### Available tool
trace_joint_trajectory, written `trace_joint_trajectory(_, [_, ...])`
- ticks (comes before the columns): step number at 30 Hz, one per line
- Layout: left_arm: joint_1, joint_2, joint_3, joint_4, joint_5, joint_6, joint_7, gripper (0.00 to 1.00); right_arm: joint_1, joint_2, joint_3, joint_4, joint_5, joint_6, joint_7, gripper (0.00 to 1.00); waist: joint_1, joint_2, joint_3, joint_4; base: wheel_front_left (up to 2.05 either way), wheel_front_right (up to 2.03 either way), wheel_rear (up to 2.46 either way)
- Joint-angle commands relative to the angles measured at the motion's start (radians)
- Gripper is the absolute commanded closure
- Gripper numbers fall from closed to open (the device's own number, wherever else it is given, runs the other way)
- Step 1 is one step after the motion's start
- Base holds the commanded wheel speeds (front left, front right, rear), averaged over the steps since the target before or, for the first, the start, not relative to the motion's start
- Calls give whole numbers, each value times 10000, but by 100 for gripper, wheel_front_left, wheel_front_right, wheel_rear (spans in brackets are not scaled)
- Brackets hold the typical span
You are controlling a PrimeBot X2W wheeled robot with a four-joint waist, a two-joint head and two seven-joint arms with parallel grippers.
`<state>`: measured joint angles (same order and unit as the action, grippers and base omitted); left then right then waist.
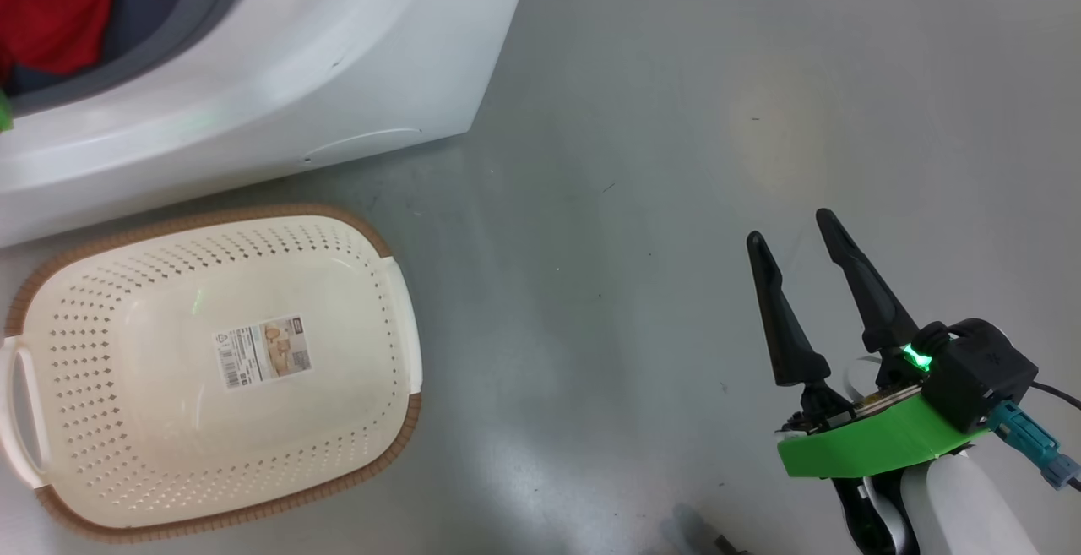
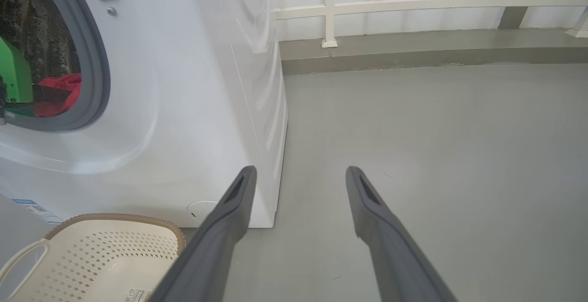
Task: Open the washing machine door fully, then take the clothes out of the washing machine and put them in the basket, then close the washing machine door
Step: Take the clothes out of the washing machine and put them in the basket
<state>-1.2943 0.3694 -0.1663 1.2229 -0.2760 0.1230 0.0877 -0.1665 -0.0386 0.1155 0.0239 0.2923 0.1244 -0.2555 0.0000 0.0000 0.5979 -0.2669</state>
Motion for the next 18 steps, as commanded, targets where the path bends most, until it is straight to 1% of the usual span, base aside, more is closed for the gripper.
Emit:
trace_joint_trajectory(1, [-123,555,100,-49,-129,-3,11,0,61,-116,257,-160,51,63,-63,0,0,0,6,1,0,0,0])
trace_joint_trajectory(4, [-122,487,85,38,-200,-74,-2,1,51,-116,252,-142,35,63,-63,0,0,0,9,27,0,0,0])
trace_joint_trajectory(5, [-133,468,87,59,-232,-114,-2,40,44,-116,242,-145,35,63,-63,0,0,0,17,39,0,0,0])
trace_joint_trajectory(7, [-157,439,79,89,-284,-202,-34,100,25,-116,222,-149,37,63,-63,0,0,0,39,74,0,0,0])
trace_joint_trajectory(9, [-158,366,117,127,-402,-358,-38,100,8,-116,196,-143,36,63,-63,0,0,0,60,118,0,0,0])
trace_joint_trajectory(18, [-24,163,-14,112,-513,-659,-648,100,-37,-116,171,-116,44,63,-63,0,0,0,107,290,0,0,0])
